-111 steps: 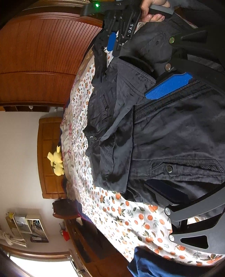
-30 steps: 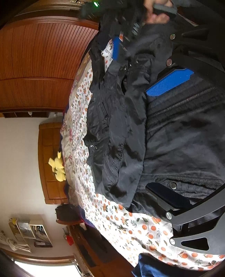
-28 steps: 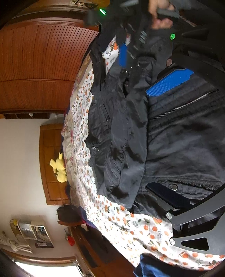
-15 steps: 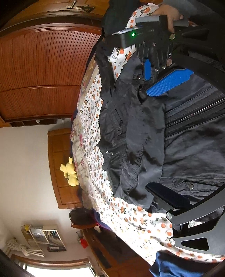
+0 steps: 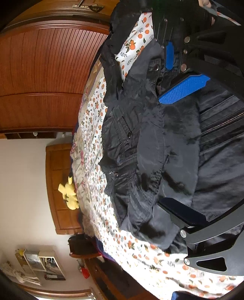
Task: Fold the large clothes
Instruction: 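Move the right gripper to the other sleeve lying flat beside the jacket, then grasp the other sleeve cuff with the right gripper and lift it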
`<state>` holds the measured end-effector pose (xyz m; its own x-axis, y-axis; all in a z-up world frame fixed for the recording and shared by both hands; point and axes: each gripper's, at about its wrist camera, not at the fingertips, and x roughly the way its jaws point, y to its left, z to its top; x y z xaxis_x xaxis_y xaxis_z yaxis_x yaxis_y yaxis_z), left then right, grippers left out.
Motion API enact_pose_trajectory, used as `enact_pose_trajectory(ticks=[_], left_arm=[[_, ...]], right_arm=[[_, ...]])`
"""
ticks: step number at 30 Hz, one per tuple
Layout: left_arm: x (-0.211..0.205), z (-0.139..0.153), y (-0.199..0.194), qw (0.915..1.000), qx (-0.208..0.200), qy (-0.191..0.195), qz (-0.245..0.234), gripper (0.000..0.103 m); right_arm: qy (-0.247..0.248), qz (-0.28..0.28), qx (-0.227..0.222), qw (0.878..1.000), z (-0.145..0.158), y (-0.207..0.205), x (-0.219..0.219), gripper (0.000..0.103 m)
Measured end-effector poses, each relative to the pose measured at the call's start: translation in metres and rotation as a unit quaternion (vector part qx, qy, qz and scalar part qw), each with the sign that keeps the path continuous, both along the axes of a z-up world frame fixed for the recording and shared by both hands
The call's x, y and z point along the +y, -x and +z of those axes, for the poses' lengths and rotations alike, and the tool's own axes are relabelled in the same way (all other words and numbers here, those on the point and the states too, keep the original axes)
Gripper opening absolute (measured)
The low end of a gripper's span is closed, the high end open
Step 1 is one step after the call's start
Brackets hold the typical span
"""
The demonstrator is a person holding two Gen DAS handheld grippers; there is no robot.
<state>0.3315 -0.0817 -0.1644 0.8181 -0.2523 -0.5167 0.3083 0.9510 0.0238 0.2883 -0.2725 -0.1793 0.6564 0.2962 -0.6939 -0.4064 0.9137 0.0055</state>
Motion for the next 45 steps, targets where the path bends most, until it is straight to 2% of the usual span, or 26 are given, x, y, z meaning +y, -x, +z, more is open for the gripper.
enact_pose_trajectory(ticks=[9,11,12,19,20,22,23,27,32,37,40,45], left_arm=[[-0.003,-0.030,-0.009,0.9998,0.013,0.009,-0.014,0.100],[0.000,-0.031,-0.007,0.9997,0.009,0.018,-0.012,0.100],[0.002,-0.032,-0.006,0.9996,0.008,0.024,-0.011,0.100],[0.009,-0.029,-0.001,0.9991,-0.008,0.041,-0.003,0.100],[0.008,-0.029,0.000,0.9992,-0.011,0.040,-0.003,0.100],[0.007,-0.028,0.002,0.9992,-0.016,0.037,-0.004,0.100],[0.006,-0.027,0.003,0.9992,-0.020,0.035,-0.004,0.100],[0.005,-0.024,0.008,0.9989,-0.032,0.034,-0.005,0.100],[0.008,-0.022,0.011,0.9984,-0.041,0.040,-0.004,0.100],[0.007,-0.020,0.014,0.9981,-0.048,0.039,-0.005,0.100],[0.006,-0.019,0.016,0.9980,-0.052,0.036,-0.005,0.100],[0.005,-0.018,0.019,0.9977,-0.060,0.033,-0.007,0.100]], right_arm=[[-0.011,-0.009,-0.011,1.000,0.003,0.006,-0.004,0.031],[-0.012,-0.015,-0.016,1.000,0.005,0.007,-0.006,0.036],[-0.011,-0.023,-0.021,0.999,0.007,0.008,-0.008,0.042],[-0.007,-0.072,-0.044,0.996,0.027,0.016,-0.035,0.044],[-0.006,-0.082,-0.049,0.995,0.032,0.015,-0.043,0.046],[-0.006,-0.102,-0.057,0.993,0.039,0.011,-0.058,0.055],[-0.004,-0.113,-0.061,0.992,0.044,0.008,-0.067,0.056],[0.027,-0.144,-0.072,0.987,0.058,-0.014,-0.097,0.056],[0.040,-0.180,-0.057,0.981,0.061,-0.053,-0.130,0.056],[0.032,-0.214,-0.028,0.976,0.052,-0.093,-0.157,0.057],[0.017,-0.238,-0.010,0.971,0.046,-0.114,-0.170,0.065],[-0.012,-0.274,0.022,0.962,0.034,-0.146,-0.193,0.067]])
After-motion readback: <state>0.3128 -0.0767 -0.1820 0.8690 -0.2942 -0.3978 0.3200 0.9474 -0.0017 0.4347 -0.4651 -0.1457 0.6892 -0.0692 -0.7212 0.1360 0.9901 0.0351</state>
